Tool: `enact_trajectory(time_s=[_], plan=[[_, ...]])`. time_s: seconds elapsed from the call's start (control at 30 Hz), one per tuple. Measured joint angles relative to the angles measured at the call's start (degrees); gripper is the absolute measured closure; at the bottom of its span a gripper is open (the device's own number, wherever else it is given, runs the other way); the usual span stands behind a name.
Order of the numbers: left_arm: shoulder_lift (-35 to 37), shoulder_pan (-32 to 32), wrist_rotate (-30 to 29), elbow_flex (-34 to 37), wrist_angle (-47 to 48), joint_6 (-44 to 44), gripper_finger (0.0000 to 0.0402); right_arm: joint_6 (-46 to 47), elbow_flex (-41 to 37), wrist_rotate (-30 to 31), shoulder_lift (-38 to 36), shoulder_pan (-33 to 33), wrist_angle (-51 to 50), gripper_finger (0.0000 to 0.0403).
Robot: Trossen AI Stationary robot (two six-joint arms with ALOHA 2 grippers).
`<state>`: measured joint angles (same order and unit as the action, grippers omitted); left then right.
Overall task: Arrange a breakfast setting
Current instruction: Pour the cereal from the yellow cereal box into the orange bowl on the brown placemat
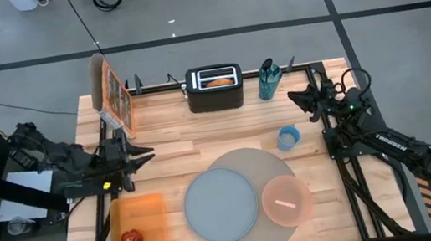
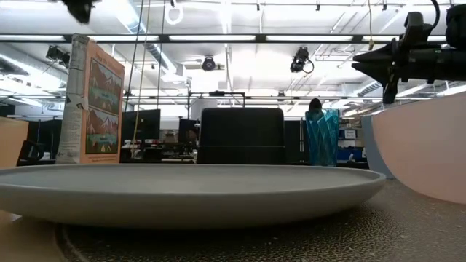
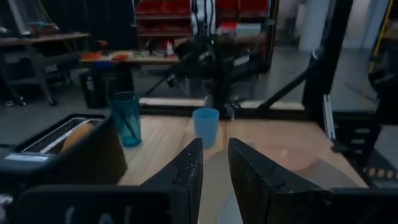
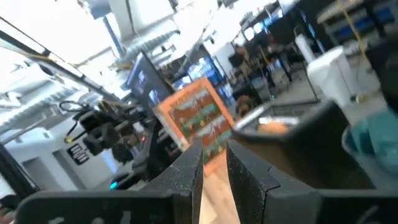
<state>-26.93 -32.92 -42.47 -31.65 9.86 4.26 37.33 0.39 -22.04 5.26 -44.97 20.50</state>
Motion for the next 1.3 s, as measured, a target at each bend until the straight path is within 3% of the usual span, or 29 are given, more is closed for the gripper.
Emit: enact_trajectory(time_s=[0.2, 0.37, 0.5, 0.77, 1.0, 1.17, 1.3], plan=[[-8.2, -4.2, -11.0, -14.0, 33.8, 27.3, 0.0320, -3.8, 0.0, -0.5, 0.0, 0.4, 11.3, 0.0325], [-13.9, -3.6, -8.3, -22.6, 59.1, 51.8, 0.0320, -8.7, 0.0, 1.6, 0.0, 1.8, 25.9, 0.0325], [-15.5, -1.6, -5.2, -23.6, 72.2, 69.3, 0.0319, -13.0, 0.0, 5.6, 0.0, 1.9, 30.4, 0.0325], [-22.3, 0.7, 10.1, -21.0, 74.7, 82.8, 0.0319, -15.7, 0.0, 2.9, 0.0, 1.9, 32.3, 0.0325], [-30.0, 1.6, 10.6, -19.7, 79.8, 91.6, 0.0308, -20.8, 0.0, 1.6, 0.4, 1.9, 30.2, 0.0325], [-30.9, 3.6, 10.0, -19.6, 80.2, 92.9, 0.0243, -22.8, 0.0, 0.1, 2.8, 1.9, 28.8, 0.0325], [-30.1, 9.2, 4.1, -19.5, 80.1, 93.0, 0.0182, -23.0, 1.1, -0.8, 5.2, 1.9, 29.2, 0.0325]])
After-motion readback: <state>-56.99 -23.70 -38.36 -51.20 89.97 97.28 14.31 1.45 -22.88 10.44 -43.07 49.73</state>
